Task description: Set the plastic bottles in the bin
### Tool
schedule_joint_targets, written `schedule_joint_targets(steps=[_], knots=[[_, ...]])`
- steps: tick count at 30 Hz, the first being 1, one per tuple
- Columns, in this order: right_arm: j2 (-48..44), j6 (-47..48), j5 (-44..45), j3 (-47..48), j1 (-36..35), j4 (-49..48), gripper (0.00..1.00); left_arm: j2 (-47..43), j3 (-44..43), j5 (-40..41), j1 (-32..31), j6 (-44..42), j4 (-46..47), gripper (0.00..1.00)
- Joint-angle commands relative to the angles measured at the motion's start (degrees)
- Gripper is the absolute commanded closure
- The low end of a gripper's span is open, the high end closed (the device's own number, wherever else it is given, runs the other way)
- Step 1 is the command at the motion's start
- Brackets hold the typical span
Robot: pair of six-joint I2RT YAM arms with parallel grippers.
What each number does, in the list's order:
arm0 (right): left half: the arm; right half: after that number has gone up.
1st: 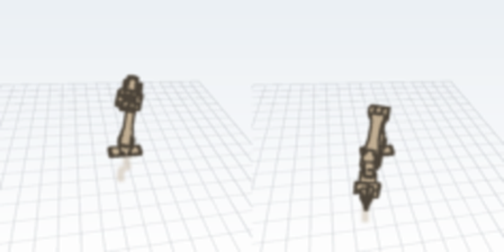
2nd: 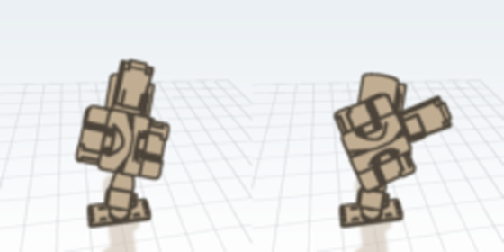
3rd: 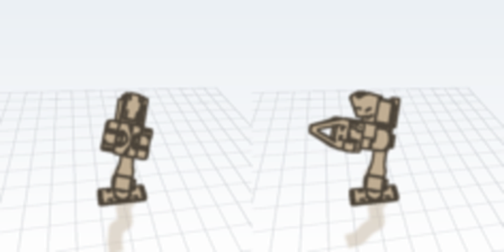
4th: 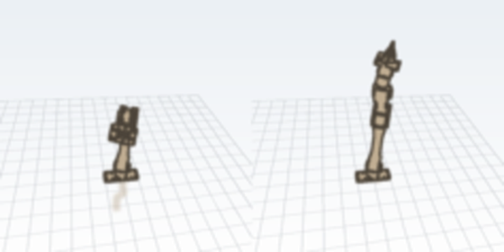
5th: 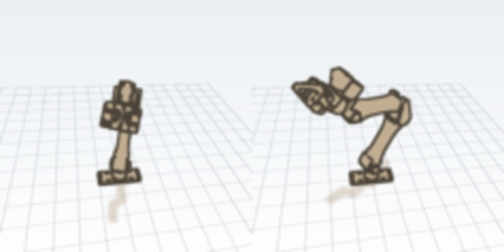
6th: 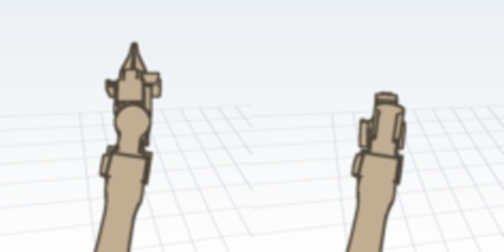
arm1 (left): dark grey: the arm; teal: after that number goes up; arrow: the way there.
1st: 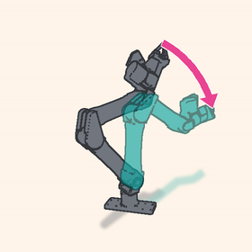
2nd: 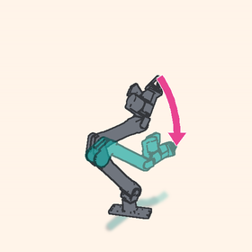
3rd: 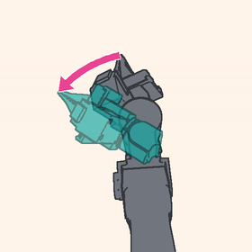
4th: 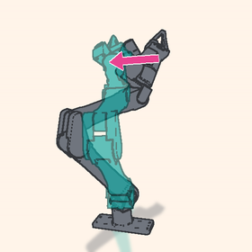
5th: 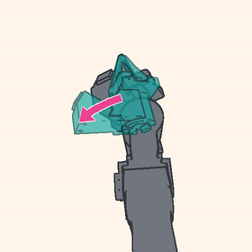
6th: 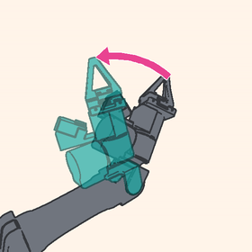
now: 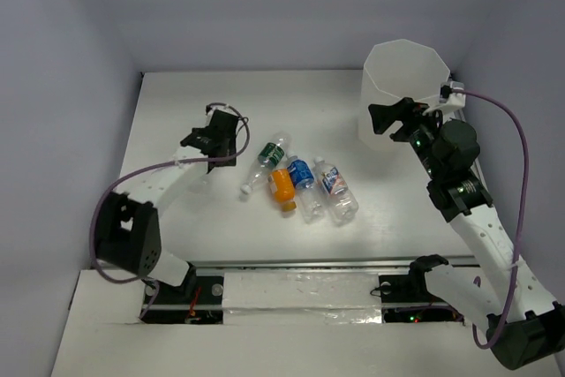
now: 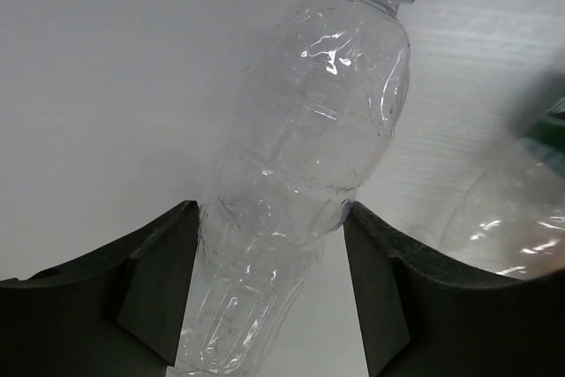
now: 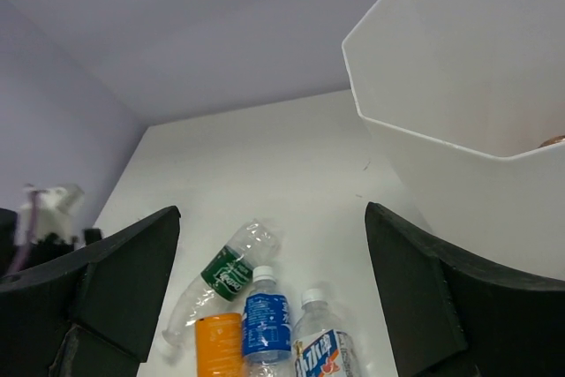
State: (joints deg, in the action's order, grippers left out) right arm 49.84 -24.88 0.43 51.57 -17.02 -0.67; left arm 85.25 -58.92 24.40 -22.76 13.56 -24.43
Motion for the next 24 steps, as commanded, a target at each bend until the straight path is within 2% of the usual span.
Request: schedule_joint_targets(steps=[1, 4, 7, 8, 9, 11, 12, 13, 16, 19, 24], knots=[[-1.0, 0.2, -1.7, -0.1, -0.4, -3.6, 0.1, -10.2, -7.2, 3.4, 0.4, 1.1, -0.8, 0.59], [-1.9, 0.3, -1.6, -0.2, -0.4, -3.6, 0.1, -14.2, -11.6, 0.0, 0.4, 1.6, -1.2, 0.61], [-3.4, 0.2, -2.9, -0.2, -0.4, -2.8, 0.1, -17.5, -14.8, -9.2, -0.4, 2.9, 1.6, 0.62], [-4.0, 0.0, -3.5, -0.2, -0.4, -2.0, 0.13, -18.0, -15.6, -14.9, -1.4, 3.6, 3.1, 0.62], [-4.7, -0.2, -5.7, -0.4, -0.4, -1.5, 0.25, -18.5, -16.6, -17.6, -2.2, 4.0, 4.5, 0.62], [-7.9, -0.8, -8.1, -2.5, -0.4, -0.5, 0.4, -17.8, -21.0, -20.3, -6.1, 4.6, 7.6, 0.62], [-9.1, -1.2, -11.1, -3.7, -1.1, -0.3, 0.54, -16.5, -22.9, -20.8, -7.9, 4.6, 8.5, 0.62], [-10.3, -2.0, -12.7, -5.0, -1.1, 0.0, 0.57, -15.8, -26.7, -20.7, -11.1, 4.4, 10.6, 0.62], [-14.1, -3.0, -15.7, -10.4, -4.7, 2.5, 0.62, -11.2, -32.9, -21.5, -14.9, 3.1, 13.8, 0.63], [-17.6, -3.2, -15.3, -15.4, -8.6, 4.8, 0.62, -5.1, -43.9, -22.8, -18.3, 2.3, 19.0, 0.62], [-22.2, -5.3, -14.1, -20.4, -11.7, 6.7, 0.64, 3.8, -52.4, -26.1, -21.4, 2.2, 28.4, 0.62]])
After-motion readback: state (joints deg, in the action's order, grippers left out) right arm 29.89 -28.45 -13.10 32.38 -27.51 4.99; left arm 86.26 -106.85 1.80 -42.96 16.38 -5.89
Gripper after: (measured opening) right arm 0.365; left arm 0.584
